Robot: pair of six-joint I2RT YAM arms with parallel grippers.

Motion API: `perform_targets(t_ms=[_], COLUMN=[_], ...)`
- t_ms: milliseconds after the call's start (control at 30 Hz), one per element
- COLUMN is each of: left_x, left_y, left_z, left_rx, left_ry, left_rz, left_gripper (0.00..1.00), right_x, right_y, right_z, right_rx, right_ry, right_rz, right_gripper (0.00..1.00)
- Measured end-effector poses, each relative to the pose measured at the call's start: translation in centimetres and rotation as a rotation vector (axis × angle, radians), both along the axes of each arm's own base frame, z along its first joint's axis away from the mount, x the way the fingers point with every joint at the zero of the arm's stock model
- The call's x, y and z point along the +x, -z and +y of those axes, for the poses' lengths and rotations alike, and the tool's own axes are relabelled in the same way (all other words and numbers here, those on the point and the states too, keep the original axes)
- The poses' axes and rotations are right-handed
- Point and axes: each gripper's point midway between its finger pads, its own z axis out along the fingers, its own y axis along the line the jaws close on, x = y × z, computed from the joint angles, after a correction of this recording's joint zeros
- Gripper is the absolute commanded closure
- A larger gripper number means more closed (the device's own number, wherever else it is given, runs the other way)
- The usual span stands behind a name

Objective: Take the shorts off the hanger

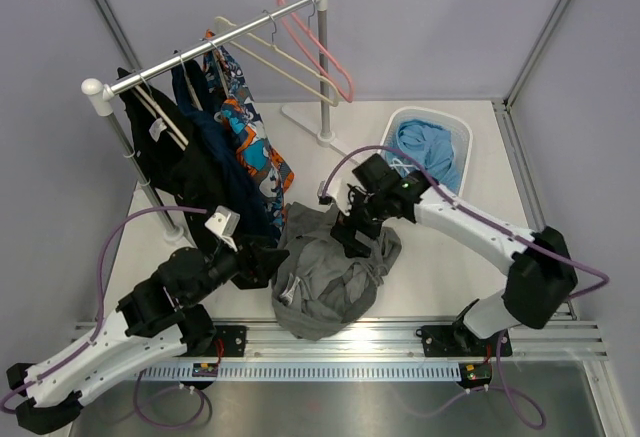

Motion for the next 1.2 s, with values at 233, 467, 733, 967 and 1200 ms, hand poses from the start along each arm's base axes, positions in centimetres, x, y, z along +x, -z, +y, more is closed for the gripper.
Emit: perform_targets(t_ms=[233, 467, 733, 967, 1200], left_x=[-0.1, -0.1, -0.1, -0.3, -0.3], left_y=[0.4, 0.4, 0.3, 0.3, 0.2], left_z=[0.2, 0.2, 0.5, 1.4, 2.0], left_rx=[0.005, 0.001, -0.002, -0.005, 0.0], left_ry=[-0.009, -0.012, -0.018, -0.039, -0.052], left_rz=[0.016, 0.021, 0.018, 0.011, 0.001], left_gripper=[0.31, 0.31, 0.31, 0.31, 0.31], right_x=[0.6, 4.6, 4.1, 10.8, 10.1], right_y=[7.4, 8.4, 2.4, -21.9, -35.3], right_z=[1.1, 2.2, 0.9, -7.8, -16.5], right_rx=[-0.151, -0.142, -0.031, 0.421, 0.598], right_ry=[0.252, 0.448, 0.369, 0.458, 0.611], right_rz=[0.02, -0.09, -0.095, -0.359, -0.65], right_gripper=[0.0, 0.94, 1.0, 1.0, 1.0])
